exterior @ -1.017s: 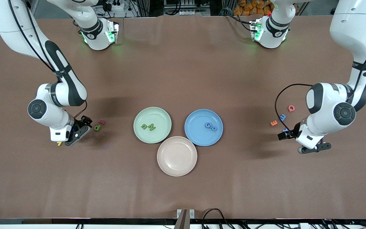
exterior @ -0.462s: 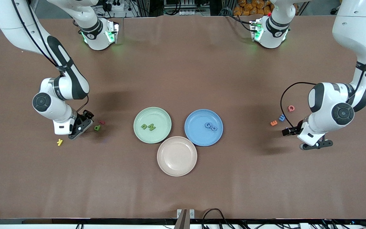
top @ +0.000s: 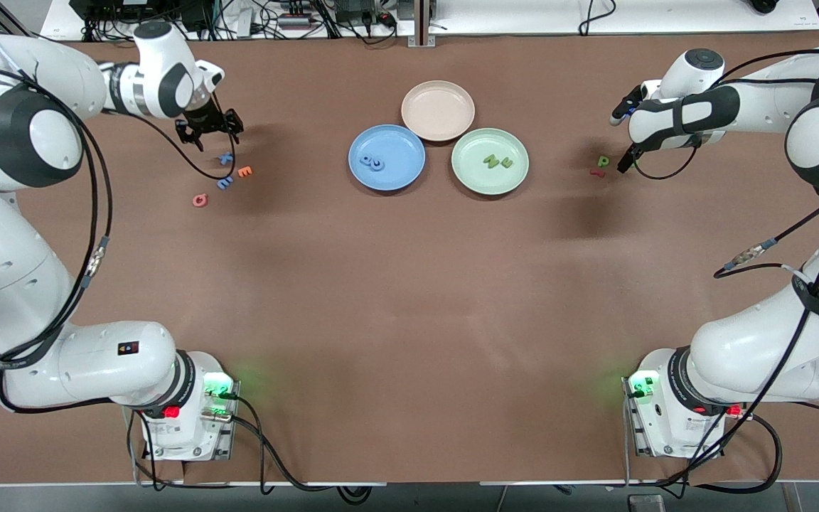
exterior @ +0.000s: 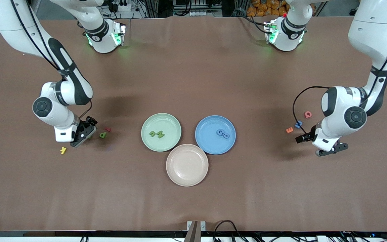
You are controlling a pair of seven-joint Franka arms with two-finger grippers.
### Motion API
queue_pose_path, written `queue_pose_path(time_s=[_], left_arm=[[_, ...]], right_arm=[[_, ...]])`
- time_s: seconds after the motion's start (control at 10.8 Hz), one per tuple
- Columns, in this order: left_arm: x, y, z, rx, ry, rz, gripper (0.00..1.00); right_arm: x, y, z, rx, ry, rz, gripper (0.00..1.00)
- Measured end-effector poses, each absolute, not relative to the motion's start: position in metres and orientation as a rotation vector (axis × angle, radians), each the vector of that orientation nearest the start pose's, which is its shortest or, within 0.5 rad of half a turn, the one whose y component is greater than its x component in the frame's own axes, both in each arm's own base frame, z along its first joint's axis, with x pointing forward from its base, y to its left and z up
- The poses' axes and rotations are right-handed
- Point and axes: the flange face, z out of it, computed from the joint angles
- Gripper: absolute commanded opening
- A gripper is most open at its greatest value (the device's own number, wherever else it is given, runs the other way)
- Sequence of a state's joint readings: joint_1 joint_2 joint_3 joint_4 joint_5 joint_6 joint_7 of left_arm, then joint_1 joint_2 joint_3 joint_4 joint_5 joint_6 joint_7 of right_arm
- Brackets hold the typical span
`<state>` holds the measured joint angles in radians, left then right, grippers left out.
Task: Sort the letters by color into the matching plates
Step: 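Return both grippers and grasp the green B and the blue x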
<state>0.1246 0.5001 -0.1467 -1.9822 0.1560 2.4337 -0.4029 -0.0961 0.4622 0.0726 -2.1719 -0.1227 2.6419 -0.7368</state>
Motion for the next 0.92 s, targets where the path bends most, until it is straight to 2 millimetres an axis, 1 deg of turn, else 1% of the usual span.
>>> queue_pose_path(time_s=[0.18,0.37,0.46,0.65,0.74,0.83,0.92], left_arm=[[0.595,-0.008,0.191,-3.080,-0.481,0.008,1.00],[0.586,0.000,0.182,-3.077,-0.499,-0.006,1.00],[0.585,0.002,0.181,-3.075,-0.504,-0.004,1.00],[0.583,0.005,0.179,-3.071,-0.511,0.000,1.00],[0.582,0.006,0.178,-3.070,-0.512,0.003,1.00],[0.582,0.006,0.178,-3.070,-0.513,0.005,1.00],[0.582,0.006,0.178,-3.070,-0.513,0.004,0.38]], right_arm=[[0.561,-0.009,0.176,-2.915,-1.260,-0.020,1.00],[0.560,-0.011,0.173,-2.915,-1.275,-0.023,1.00],[0.560,-0.012,0.173,-2.916,-1.273,-0.022,0.98],[0.560,-0.014,0.172,-2.917,-1.270,-0.020,0.89],[0.560,-0.014,0.172,-2.916,-1.279,-0.019,0.83],[0.559,-0.014,0.172,-2.915,-1.290,-0.017,0.73],[0.559,-0.015,0.172,-2.915,-1.294,-0.017,0.64]])
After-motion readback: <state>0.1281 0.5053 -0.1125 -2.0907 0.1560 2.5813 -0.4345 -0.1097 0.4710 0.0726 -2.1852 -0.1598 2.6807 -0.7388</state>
